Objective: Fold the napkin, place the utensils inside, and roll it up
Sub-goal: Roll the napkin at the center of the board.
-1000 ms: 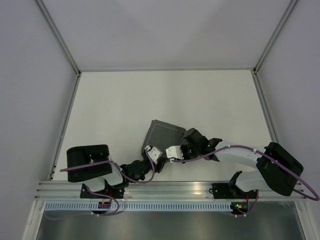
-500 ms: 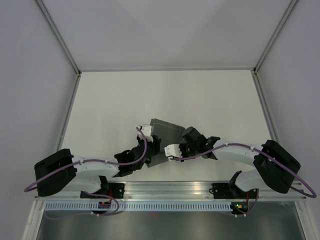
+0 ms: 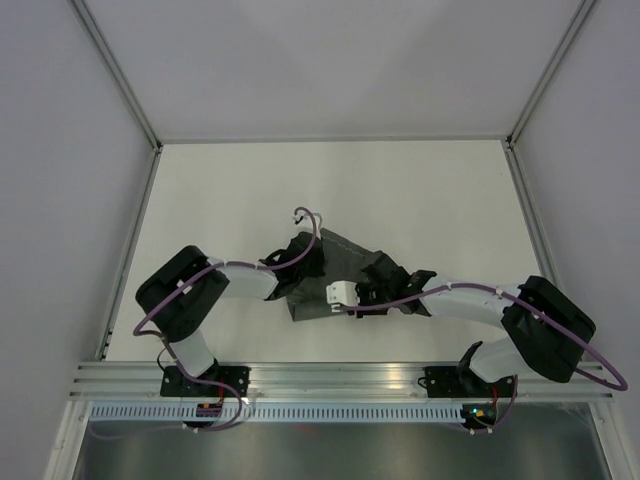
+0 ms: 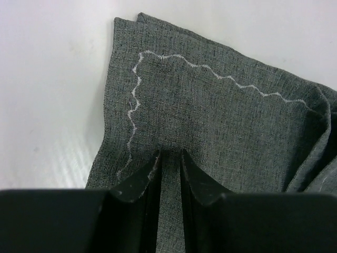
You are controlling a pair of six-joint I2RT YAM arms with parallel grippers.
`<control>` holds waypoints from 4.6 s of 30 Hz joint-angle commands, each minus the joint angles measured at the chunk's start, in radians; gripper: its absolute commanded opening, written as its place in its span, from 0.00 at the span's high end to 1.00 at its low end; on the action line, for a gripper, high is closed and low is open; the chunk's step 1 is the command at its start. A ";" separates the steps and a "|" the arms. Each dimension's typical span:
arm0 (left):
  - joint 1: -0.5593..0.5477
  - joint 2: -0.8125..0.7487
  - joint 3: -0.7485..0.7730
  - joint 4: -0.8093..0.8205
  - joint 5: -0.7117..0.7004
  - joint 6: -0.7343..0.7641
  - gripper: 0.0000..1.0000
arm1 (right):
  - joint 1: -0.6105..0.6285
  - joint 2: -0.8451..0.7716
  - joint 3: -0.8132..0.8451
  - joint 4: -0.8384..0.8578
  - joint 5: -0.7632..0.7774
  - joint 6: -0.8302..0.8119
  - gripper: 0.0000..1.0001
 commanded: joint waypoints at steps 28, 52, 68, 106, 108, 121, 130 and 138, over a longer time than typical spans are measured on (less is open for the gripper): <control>0.210 -0.339 0.061 0.216 0.047 0.178 0.45 | -0.210 0.801 0.684 -0.966 -0.229 -0.132 1.00; -0.273 -0.614 -0.230 0.118 0.019 0.715 0.51 | -0.265 0.999 0.907 -0.948 -0.170 -0.047 0.99; -0.497 -0.264 -0.410 0.607 0.166 1.079 0.43 | -0.265 1.007 0.902 -0.891 -0.161 -0.007 0.99; -0.409 0.038 -0.183 0.421 0.264 1.094 0.46 | -0.290 0.987 0.877 -0.883 -0.160 -0.020 0.99; -0.402 0.026 -0.194 0.446 0.243 1.089 0.46 | -0.290 0.986 0.874 -0.882 -0.158 -0.020 1.00; -0.371 0.053 -0.128 0.276 0.332 1.024 0.78 | -0.294 0.969 0.879 -0.880 -0.163 -0.018 0.99; -0.333 0.046 -0.037 0.089 0.433 0.924 0.94 | -0.348 0.808 0.926 -0.840 -0.227 0.057 0.64; -0.304 0.030 -0.074 0.173 0.496 0.924 0.98 | -0.455 0.763 1.080 -0.917 -0.314 0.106 0.50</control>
